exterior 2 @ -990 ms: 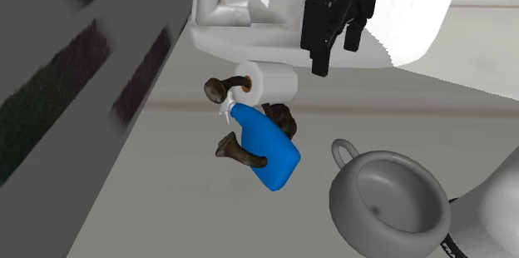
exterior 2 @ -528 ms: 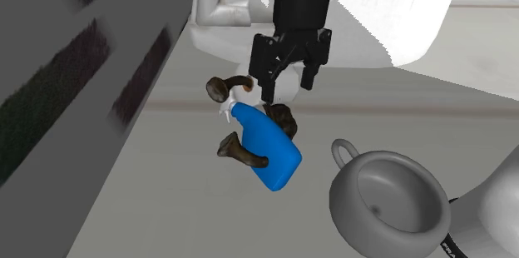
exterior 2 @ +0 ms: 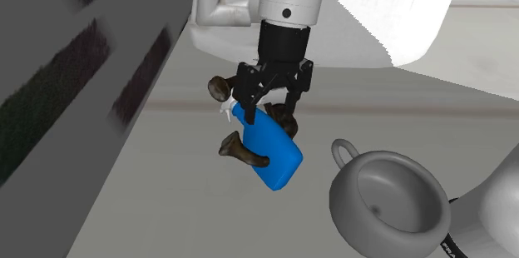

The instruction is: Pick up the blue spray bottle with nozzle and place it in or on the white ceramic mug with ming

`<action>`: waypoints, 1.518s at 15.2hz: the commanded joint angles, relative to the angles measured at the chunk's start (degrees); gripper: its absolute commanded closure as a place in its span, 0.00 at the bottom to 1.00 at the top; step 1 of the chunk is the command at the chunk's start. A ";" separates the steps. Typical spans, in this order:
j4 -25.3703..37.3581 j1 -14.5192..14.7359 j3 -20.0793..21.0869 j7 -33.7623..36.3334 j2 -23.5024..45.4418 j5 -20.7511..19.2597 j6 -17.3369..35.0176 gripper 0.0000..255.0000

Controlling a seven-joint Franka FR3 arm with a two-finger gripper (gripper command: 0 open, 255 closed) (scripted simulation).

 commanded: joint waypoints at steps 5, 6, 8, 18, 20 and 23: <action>-1.01 0.47 0.32 -0.44 1.16 0.85 2.24 0.00; -1.01 0.47 0.32 -0.44 1.16 0.85 2.24 0.00; -1.01 0.47 0.32 -0.44 1.16 0.85 2.24 0.00; -0.98 0.47 0.32 -0.43 1.16 0.84 2.21 1.00; -0.64 0.38 0.33 -0.08 0.63 0.60 1.39 1.00; 0.55 0.16 0.33 0.94 -0.82 -0.06 -1.11 1.00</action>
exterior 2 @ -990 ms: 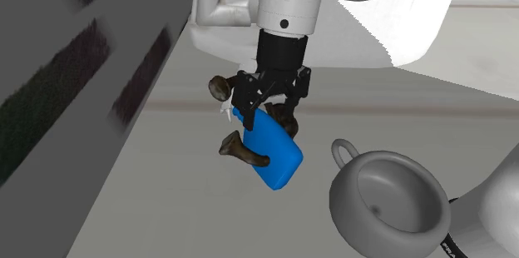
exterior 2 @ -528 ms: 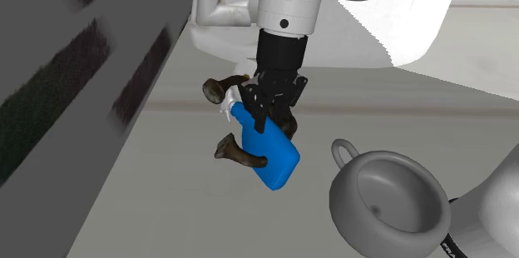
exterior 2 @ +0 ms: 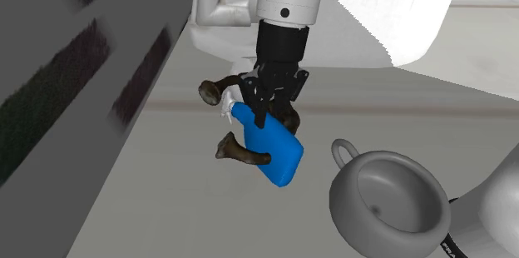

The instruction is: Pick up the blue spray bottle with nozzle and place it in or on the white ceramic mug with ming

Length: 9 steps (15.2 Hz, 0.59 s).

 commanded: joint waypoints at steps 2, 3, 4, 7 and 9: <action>1.27 -0.22 0.00 1.04 -1.53 -0.66 -2.63 1.00; 1.71 -0.28 0.00 1.35 -1.95 -0.85 -3.45 1.00; 2.18 -0.34 -0.01 1.66 -2.35 -1.03 -4.27 1.00; 3.63 -0.49 -0.03 2.55 -3.45 -1.52 -6.70 1.00; 4.66 -0.57 -0.05 3.11 -4.10 -1.81 -8.30 1.00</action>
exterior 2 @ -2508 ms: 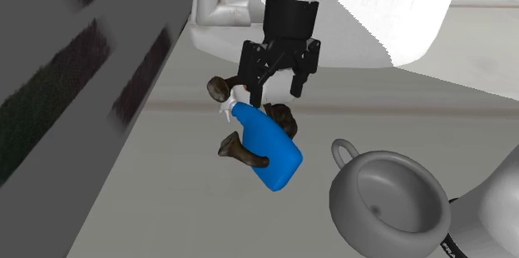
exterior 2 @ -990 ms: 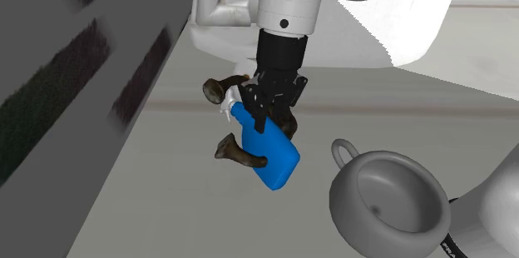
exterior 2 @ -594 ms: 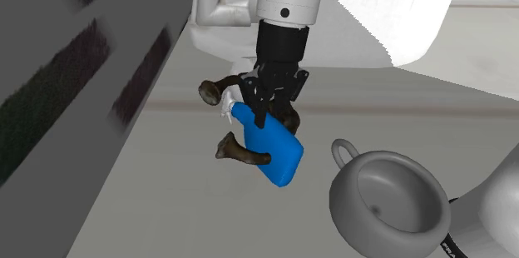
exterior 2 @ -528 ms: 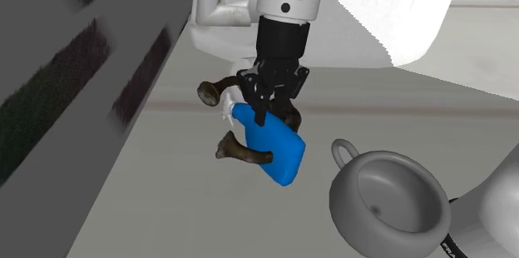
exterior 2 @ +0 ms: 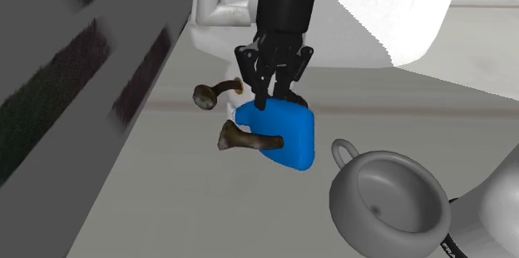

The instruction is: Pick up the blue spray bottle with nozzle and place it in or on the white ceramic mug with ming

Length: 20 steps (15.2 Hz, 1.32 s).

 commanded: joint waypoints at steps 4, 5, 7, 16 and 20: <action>2.82 -0.18 -0.06 1.42 -1.49 -0.67 -4.08 1.00; 3.40 -0.20 -0.08 1.68 -1.72 -0.79 -4.86 1.00; 4.59 -0.25 -0.12 2.19 -2.15 -0.99 -6.40 1.00; 10.45 -0.35 -0.34 4.36 -3.36 -1.71 -13.17 1.00; 12.87 -0.35 -0.44 5.14 -3.55 -1.89 -15.65 1.00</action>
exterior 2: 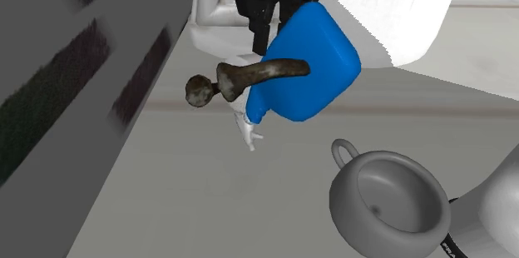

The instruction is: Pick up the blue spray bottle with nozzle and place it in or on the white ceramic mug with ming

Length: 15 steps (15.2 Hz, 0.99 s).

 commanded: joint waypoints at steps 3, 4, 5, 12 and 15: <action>-3.77 -0.57 -0.35 0.53 -7.14 -0.67 -3.37 1.00; -5.08 -0.77 -0.48 0.69 -9.54 -0.90 -4.47 1.00; -6.31 -0.97 -0.61 0.85 -11.94 -1.13 -5.64 1.00; -12.80 -2.61 -2.00 2.31 -28.74 -2.95 -16.02 1.00; -14.33 -3.41 -2.84 3.03 -35.71 -3.79 -21.49 1.00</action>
